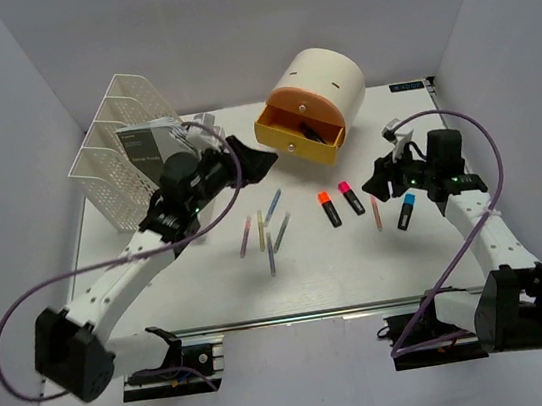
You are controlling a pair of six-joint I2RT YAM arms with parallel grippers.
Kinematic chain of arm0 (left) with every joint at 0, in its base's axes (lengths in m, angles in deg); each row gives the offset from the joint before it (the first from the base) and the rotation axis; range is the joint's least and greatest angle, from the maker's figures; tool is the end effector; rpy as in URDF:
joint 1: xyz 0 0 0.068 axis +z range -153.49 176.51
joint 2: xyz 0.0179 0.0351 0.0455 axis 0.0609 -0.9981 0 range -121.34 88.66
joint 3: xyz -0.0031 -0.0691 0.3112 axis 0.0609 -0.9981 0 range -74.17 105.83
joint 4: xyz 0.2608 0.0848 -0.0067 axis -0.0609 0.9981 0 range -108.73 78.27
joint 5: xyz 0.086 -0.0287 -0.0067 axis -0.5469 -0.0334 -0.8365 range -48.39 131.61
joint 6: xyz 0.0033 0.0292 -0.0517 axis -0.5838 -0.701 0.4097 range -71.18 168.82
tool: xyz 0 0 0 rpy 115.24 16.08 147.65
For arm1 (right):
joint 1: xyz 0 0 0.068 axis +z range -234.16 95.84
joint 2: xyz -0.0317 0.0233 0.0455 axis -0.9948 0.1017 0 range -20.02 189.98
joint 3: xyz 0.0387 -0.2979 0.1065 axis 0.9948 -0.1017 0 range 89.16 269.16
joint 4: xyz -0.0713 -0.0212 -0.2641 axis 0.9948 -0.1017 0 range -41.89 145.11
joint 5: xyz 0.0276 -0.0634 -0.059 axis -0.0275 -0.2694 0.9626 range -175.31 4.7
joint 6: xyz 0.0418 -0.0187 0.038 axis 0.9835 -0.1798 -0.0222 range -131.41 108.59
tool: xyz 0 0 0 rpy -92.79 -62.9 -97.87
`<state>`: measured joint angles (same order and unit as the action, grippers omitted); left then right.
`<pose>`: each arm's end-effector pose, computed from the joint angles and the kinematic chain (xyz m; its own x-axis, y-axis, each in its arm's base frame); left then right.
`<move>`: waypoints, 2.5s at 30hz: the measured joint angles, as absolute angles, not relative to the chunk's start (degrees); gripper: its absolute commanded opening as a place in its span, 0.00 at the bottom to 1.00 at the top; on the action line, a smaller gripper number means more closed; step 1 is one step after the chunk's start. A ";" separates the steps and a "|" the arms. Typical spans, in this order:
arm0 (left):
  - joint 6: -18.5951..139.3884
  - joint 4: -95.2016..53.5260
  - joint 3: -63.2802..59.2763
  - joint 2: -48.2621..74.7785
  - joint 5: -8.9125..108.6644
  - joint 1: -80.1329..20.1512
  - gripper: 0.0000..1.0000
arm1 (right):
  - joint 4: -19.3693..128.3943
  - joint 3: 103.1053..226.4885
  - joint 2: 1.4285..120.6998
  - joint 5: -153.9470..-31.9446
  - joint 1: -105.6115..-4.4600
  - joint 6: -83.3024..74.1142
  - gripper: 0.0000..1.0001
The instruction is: Organize the desk
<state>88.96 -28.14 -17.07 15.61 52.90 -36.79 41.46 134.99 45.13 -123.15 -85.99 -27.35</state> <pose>0.2548 -0.1775 0.3845 -0.5247 -0.4118 -0.7450 0.4744 0.5853 -0.6576 0.2449 0.0189 0.3079 -0.3886 -0.2046 -0.8984 -0.6198 0.7795 0.0906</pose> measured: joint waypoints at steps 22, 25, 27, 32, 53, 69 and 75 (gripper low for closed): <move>62.75 -8.43 -26.77 34.82 44.20 -36.77 0.88 | 32.61 139.20 56.25 -90.76 -86.08 -19.66 0.53; 62.51 -8.43 -26.77 36.55 43.64 -36.77 0.90 | 30.62 139.25 56.25 -90.17 -87.78 -17.82 0.54; 62.47 -8.45 -26.77 36.98 43.57 -36.77 0.90 | 29.70 139.27 56.45 -89.84 -88.65 -16.67 0.56; 62.40 -8.43 -26.77 36.70 43.57 -36.77 0.90 | 29.13 139.29 60.27 -88.88 -89.57 -14.15 0.60; 62.38 -8.43 -26.88 34.49 43.53 -36.83 0.90 | 35.21 135.79 66.81 -79.48 -89.62 -5.41 0.61; 62.36 -8.43 -26.88 33.18 43.07 -37.40 0.89 | 39.29 135.12 68.91 -77.82 -89.29 -3.42 0.42; 62.36 -8.38 -26.88 31.89 43.07 -37.42 0.90 | 40.82 135.10 69.24 -77.78 -89.31 -3.44 0.25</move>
<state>62.36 -8.38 -26.88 31.89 43.07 -37.42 40.82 135.10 69.24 -77.78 -89.31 -3.44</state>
